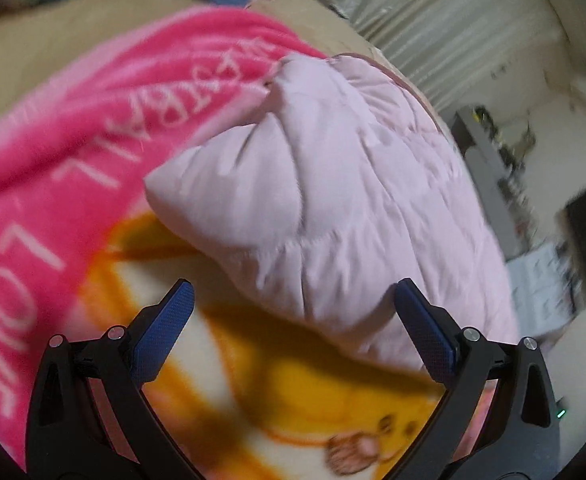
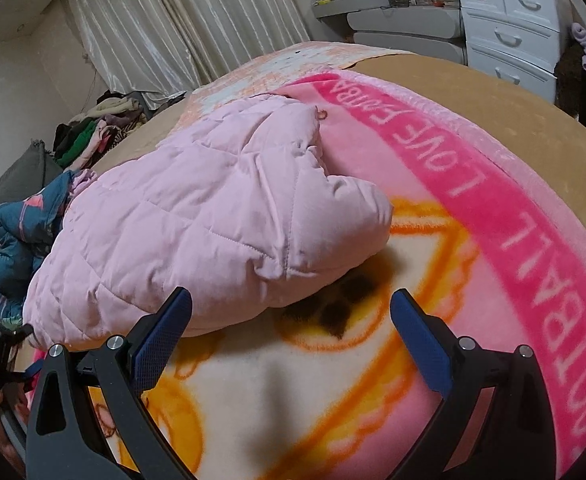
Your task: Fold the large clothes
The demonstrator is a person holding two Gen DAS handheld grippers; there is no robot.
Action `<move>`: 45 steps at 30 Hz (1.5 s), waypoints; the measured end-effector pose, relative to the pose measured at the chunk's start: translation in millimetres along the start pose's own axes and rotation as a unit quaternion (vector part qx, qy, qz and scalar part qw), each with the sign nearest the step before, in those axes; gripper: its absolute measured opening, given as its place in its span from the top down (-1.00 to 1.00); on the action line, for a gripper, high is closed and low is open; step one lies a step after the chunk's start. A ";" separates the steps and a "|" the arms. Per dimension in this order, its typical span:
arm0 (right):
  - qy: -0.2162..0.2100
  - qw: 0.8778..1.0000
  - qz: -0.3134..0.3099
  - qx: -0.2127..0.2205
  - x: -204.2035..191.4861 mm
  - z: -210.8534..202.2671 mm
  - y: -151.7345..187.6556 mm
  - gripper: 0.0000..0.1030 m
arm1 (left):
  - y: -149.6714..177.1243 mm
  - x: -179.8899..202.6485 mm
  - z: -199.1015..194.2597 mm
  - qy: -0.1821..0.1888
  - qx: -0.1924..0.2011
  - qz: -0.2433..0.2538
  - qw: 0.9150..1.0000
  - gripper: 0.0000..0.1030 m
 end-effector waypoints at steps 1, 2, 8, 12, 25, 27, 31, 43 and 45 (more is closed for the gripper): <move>0.000 1.000 0.000 -0.001 0.3 0.7 -0.4 -0.92 | -3.3 -2.4 4.8 0.009 -0.004 -0.017 1.000 -0.82; -0.001 1.000 0.000 -0.002 0.2 2.2 -0.9 -0.92 | -5.2 -2.6 7.2 0.011 -0.004 -0.023 1.000 -0.82; 0.002 1.000 0.012 -0.003 0.5 11.1 -8.5 -0.92 | -18.7 10.8 24.3 -0.012 0.007 -0.017 1.000 -0.83; -0.023 0.998 0.053 -0.008 7.2 24.3 -18.1 -0.92 | -22.6 12.4 34.6 -0.021 0.010 -0.012 1.000 -0.84; -0.138 0.970 0.198 -0.039 17.7 98.5 -34.3 -0.92 | -22.0 10.7 43.2 -0.014 0.033 0.011 0.999 -0.84; -0.140 0.970 0.194 -0.035 14.5 100.2 -37.0 -0.90 | -23.6 12.4 44.5 -0.015 0.035 0.015 0.999 -0.84; -0.155 0.976 0.151 -0.024 6.0 93.4 -41.6 -0.33 | -24.2 17.1 42.5 -0.019 0.037 0.024 0.999 -0.79; -0.117 0.991 -0.057 0.016 -62.8 22.8 -61.1 0.34 | -20.6 66.9 -8.9 -0.043 0.078 0.164 0.982 0.41; -0.116 0.989 -0.089 0.027 -74.5 5.5 -60.1 0.36 | -16.6 74.3 -27.1 -0.041 0.091 0.182 0.978 0.44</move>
Point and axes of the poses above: each gripper's, at about its wrist camera, not at the fingertips, and z roughly the way its jaws point, x to its right, y to its underside, the point moved 2 cm from there along z, roughly the way its jaws point, and after that the axes turned 2 degrees about -y, right-handed, at the moved point
